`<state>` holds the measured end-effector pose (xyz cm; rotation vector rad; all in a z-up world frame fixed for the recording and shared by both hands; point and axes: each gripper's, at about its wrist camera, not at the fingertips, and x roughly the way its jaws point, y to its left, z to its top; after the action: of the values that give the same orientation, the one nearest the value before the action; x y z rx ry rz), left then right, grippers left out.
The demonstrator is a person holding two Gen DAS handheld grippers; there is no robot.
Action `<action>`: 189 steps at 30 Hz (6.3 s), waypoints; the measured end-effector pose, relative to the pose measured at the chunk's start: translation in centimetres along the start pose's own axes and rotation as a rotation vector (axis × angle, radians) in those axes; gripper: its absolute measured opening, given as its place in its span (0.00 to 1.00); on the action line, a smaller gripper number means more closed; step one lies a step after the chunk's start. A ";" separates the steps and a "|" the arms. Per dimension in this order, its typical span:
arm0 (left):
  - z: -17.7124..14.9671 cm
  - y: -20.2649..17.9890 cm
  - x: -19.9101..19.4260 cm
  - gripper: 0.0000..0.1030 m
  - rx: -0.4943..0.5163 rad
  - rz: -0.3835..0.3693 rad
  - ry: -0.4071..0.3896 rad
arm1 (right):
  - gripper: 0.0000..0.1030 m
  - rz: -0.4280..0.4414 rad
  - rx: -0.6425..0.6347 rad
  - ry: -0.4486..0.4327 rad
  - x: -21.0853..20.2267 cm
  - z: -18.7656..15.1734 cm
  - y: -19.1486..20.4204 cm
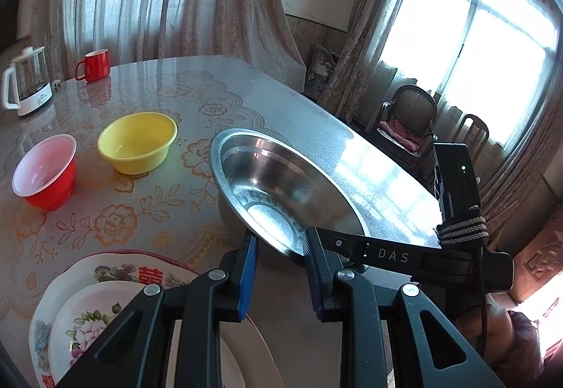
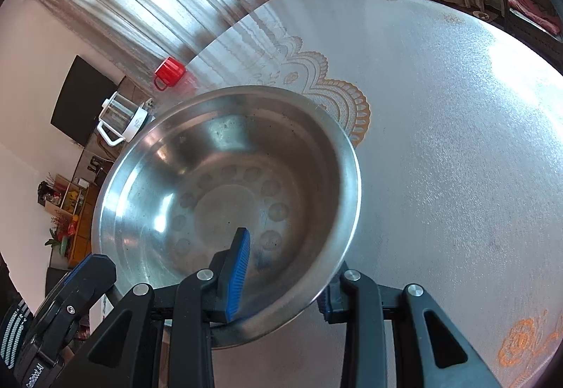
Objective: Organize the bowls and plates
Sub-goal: 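Lift the steel bowl and carry it toward the plate stack, then lower the steel bowl onto the pink-rose plate on the stack, then open the right gripper and withdraw from the steel bowl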
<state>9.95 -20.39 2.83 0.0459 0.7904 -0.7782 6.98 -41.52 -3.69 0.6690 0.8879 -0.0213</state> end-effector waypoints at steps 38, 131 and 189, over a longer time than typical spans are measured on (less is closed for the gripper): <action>1.0 2.3 -0.9 0.29 -0.044 -0.056 -0.031 | 0.25 -0.034 -0.073 -0.058 -0.6 -0.4 0.7; -9.2 14.7 -16.3 0.35 -0.310 0.047 -0.077 | 0.39 -0.049 -0.636 0.201 2.1 -8.0 15.9; -4.7 15.2 -11.3 0.35 -0.191 0.389 0.046 | 0.50 0.106 -0.336 0.072 1.8 0.4 12.8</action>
<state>11.76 -0.97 3.16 0.0447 0.8636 -0.3331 12.14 -31.05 2.01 0.4030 0.8977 0.2433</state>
